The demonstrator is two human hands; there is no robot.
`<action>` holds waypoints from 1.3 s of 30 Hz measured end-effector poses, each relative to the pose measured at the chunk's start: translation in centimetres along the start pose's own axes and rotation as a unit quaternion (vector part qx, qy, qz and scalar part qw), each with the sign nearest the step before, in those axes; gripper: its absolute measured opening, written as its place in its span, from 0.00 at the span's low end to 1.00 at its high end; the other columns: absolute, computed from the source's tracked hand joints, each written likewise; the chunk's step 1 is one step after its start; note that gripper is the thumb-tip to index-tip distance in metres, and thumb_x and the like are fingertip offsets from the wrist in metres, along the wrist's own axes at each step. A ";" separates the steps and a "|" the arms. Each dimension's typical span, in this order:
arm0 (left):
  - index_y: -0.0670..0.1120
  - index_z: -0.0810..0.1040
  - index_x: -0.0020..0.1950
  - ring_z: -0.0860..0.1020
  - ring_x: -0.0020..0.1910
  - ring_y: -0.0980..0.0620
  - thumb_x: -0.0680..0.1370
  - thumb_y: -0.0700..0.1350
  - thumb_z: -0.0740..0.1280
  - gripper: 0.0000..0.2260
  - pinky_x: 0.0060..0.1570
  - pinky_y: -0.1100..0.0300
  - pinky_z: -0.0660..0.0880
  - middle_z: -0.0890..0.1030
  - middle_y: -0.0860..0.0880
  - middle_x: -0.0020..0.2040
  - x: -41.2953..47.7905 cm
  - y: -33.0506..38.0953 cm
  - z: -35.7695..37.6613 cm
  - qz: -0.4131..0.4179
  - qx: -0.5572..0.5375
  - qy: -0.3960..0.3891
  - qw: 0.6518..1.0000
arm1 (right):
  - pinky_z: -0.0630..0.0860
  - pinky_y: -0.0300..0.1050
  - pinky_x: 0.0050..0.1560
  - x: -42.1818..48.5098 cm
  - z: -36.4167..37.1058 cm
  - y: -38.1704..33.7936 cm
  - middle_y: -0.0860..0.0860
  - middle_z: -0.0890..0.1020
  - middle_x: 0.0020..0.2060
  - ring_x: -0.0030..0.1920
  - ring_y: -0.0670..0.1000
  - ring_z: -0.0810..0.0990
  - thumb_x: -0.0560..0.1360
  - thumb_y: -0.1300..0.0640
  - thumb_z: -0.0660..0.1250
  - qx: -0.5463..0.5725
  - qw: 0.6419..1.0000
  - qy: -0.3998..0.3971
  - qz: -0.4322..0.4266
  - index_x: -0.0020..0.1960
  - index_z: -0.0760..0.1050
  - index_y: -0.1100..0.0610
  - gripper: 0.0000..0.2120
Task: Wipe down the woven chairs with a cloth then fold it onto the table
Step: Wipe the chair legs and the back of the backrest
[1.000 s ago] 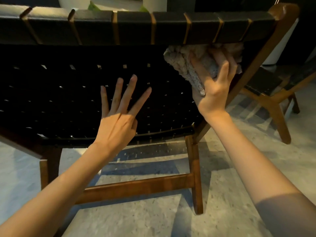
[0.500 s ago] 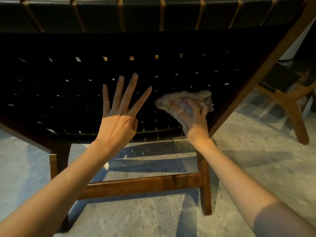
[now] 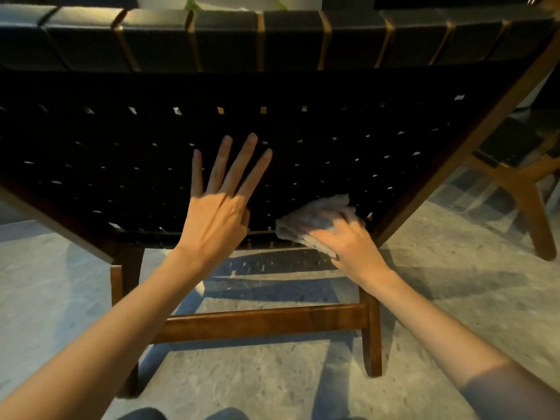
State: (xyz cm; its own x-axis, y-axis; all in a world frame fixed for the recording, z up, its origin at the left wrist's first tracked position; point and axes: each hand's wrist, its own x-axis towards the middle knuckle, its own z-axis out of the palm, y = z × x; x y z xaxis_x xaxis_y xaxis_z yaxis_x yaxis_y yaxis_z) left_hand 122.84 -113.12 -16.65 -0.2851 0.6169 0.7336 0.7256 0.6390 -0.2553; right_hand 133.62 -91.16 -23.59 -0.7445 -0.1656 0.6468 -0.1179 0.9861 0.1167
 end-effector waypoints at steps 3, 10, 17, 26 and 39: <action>0.47 0.53 0.78 0.47 0.75 0.38 0.72 0.37 0.68 0.38 0.71 0.36 0.45 0.47 0.43 0.76 -0.2 -1.0 -0.4 -0.030 -0.001 0.007 1.000 | 0.77 0.53 0.47 3.4 -4.6 -1.7 0.56 0.72 0.55 0.54 0.59 0.70 0.72 0.69 0.70 -0.071 0.955 0.274 -0.085 0.63 0.77 0.55 0.21; 0.48 0.46 0.78 0.40 0.76 0.43 0.72 0.41 0.69 0.42 0.72 0.38 0.42 0.45 0.43 0.78 -0.3 -2.1 -1.0 -0.063 0.002 0.001 0.998 | 0.68 0.50 0.49 11.2 -8.7 -2.4 0.55 0.66 0.53 0.49 0.57 0.66 0.64 0.69 0.73 -0.091 0.914 0.395 0.004 0.47 0.82 0.60 0.12; 0.48 0.47 0.78 0.41 0.76 0.41 0.73 0.40 0.68 0.40 0.72 0.38 0.42 0.42 0.45 0.77 -0.6 -3.0 -0.8 -0.050 0.019 0.003 0.999 | 0.71 0.55 0.56 11.3 -5.2 -2.6 0.60 0.77 0.54 0.54 0.59 0.67 0.78 0.58 0.63 -0.072 0.913 0.401 0.034 0.54 0.83 0.56 0.11; 0.44 0.52 0.77 0.47 0.75 0.39 0.75 0.40 0.68 0.36 0.72 0.36 0.48 0.46 0.43 0.76 -1.6 -3.7 0.1 -0.019 0.013 -0.007 1.000 | 0.76 0.61 0.50 4.8 6.0 -1.5 0.53 0.70 0.62 0.58 0.58 0.62 0.65 0.66 0.73 -0.008 0.993 0.091 0.072 0.62 0.78 0.51 0.27; 0.43 0.52 0.77 0.47 0.76 0.43 0.75 0.36 0.66 0.35 0.74 0.46 0.47 0.46 0.45 0.77 -2.8 -5.1 -0.5 0.023 0.001 -0.031 0.999 | 0.71 0.54 0.60 5.6 9.0 -2.0 0.52 0.68 0.70 0.66 0.60 0.69 0.77 0.61 0.64 -0.027 0.931 -0.294 0.214 0.74 0.63 0.46 0.28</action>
State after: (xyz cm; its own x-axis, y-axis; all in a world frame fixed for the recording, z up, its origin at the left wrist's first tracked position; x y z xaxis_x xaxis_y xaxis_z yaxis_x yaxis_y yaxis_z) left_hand 120.25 -118.37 -17.04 -0.2896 0.6733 0.6803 0.7376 0.6099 -0.2896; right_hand 123.81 -93.94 -26.95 -0.9487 0.2927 0.1196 0.2937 0.9559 -0.0095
